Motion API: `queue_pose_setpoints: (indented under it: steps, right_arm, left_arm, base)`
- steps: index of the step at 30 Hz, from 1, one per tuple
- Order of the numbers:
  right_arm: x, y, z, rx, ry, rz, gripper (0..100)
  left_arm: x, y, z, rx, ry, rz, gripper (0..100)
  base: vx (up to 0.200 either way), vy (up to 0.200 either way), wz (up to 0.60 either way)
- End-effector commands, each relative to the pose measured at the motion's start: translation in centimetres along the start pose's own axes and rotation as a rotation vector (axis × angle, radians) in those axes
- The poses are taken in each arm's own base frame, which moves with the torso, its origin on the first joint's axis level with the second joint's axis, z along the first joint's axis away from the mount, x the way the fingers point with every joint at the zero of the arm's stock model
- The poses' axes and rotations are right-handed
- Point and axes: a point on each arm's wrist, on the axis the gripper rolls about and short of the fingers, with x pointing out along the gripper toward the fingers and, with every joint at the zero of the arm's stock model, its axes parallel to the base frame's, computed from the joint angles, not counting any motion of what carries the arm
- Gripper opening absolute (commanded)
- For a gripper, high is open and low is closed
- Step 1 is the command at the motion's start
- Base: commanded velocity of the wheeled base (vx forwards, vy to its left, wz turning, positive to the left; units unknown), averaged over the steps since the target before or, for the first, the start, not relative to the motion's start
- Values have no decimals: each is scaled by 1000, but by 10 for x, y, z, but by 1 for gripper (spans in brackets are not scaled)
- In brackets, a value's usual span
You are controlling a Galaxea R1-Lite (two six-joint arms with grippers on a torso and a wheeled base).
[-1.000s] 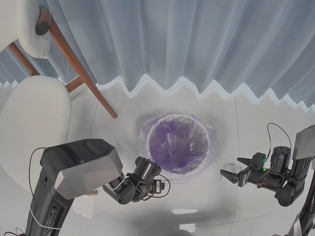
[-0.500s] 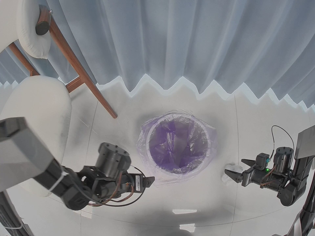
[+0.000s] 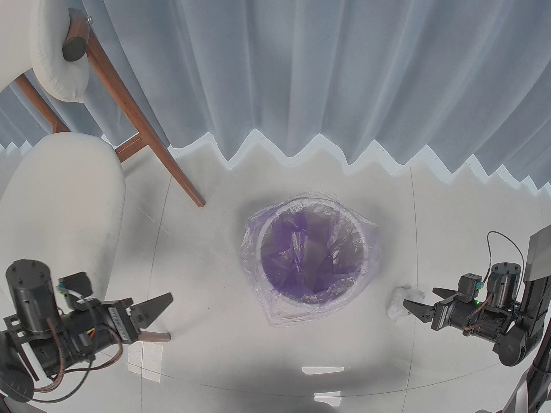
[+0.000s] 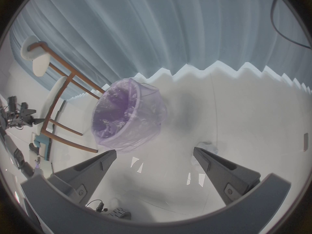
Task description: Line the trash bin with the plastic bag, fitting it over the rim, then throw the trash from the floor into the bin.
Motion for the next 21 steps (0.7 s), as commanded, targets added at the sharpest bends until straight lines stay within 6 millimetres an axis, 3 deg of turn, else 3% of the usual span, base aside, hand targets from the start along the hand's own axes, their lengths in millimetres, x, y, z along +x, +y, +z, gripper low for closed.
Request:
queue_pose_setpoints:
  steps: [1, 9, 12, 17, 21]
  right_arm:
    - [-11, 2, 3, 16, -30, -72, 100]
    - [-6, 21, 0, 40, -30, -113, 100]
    - [-3, 42, -2, 54, -36, -103, 100]
    - [-5, 44, 2, 67, -65, -96, 100]
    - [-7, 46, 10, 82, -107, -87, 100]
  left_arm:
    - [-46, 14, 8, -39, -197, -41, 100]
    - [-55, 18, -1, -33, -188, -62, 100]
    - [-57, 21, -7, 17, -177, -47, 100]
    - [-58, 23, -11, 46, -163, -39, 100]
    - [-56, 22, -7, 47, -178, -41, 100]
  base:
    - [0, 0, 0]
    - [-175, 0, 0]
    - [-200, 0, 0]
    - [-200, 0, 0]
    - [0, 0, 0]
